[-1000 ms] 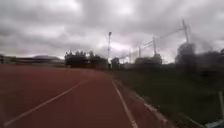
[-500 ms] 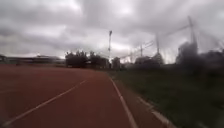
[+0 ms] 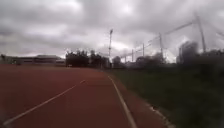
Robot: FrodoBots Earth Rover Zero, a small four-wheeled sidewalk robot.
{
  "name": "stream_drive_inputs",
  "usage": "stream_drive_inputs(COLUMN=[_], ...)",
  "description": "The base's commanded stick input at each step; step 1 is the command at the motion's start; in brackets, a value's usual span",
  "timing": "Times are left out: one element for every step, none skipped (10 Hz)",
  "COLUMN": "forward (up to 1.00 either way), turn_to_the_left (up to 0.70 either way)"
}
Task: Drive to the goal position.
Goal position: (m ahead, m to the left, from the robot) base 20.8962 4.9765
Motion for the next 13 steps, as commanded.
stream_drive_inputs(forward=[0.7,0.7,0.7,0.7,0.7,0.7,0.7,0.7,0.7,0.7,0.7,0.7,0.7], turn_to_the_left=[0.0,0.0,0.0,0.0,0.0,0.0,0.0,0.0,0.0,0.0,0.0,0.0,0.0])
